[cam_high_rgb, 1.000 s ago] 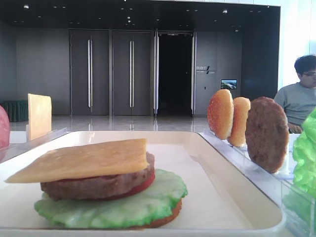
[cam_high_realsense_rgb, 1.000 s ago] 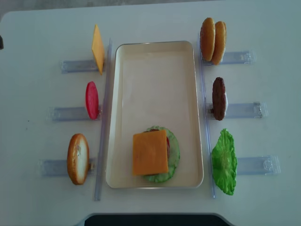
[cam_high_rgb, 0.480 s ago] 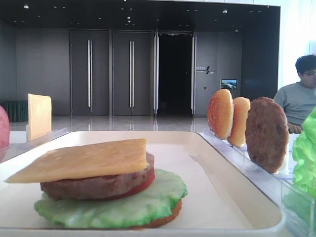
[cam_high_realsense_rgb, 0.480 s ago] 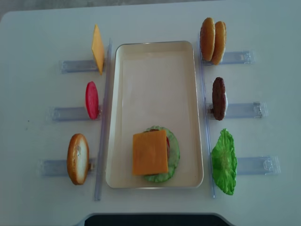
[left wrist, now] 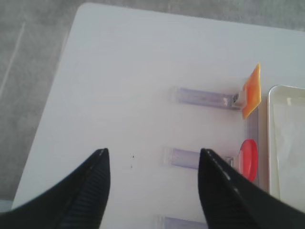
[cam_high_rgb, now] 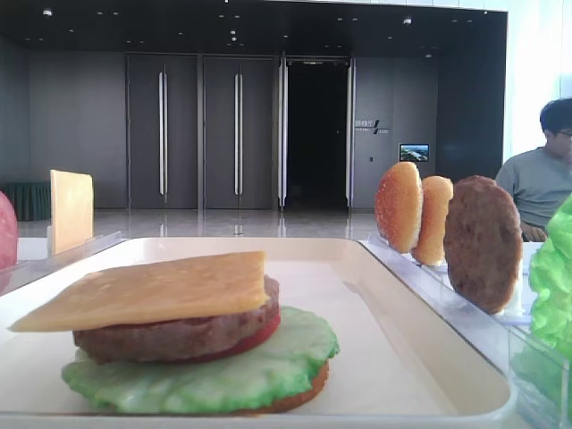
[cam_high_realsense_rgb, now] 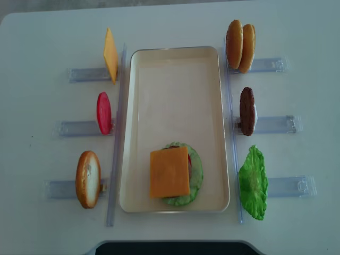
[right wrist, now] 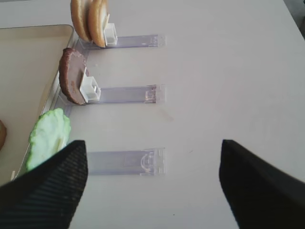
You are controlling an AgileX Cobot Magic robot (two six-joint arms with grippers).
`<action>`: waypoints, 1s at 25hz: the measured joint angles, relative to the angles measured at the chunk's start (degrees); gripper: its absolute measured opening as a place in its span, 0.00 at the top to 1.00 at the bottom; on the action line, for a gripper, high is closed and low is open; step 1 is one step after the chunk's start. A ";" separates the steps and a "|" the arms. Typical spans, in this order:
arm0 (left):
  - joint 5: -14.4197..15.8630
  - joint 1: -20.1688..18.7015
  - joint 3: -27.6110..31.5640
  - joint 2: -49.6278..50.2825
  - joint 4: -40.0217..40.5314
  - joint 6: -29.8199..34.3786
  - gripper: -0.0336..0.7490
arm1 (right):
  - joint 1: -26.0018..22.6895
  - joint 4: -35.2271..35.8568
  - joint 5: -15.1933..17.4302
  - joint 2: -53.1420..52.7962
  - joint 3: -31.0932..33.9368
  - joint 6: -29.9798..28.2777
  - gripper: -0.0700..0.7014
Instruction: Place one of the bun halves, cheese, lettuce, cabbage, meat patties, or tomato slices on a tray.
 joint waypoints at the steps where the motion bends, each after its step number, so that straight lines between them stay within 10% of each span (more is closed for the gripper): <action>1: 0.11 0.00 -0.05 -2.44 0.00 0.36 0.38 | 0.00 0.00 0.00 0.00 0.00 0.00 0.21; 9: 0.66 0.00 2.37 -16.67 -0.04 1.65 0.38 | 0.00 0.00 0.00 0.00 0.00 0.00 0.21; 25: -0.71 0.00 29.76 -46.86 2.11 5.36 0.38 | 0.00 0.00 0.00 0.00 0.00 0.00 0.21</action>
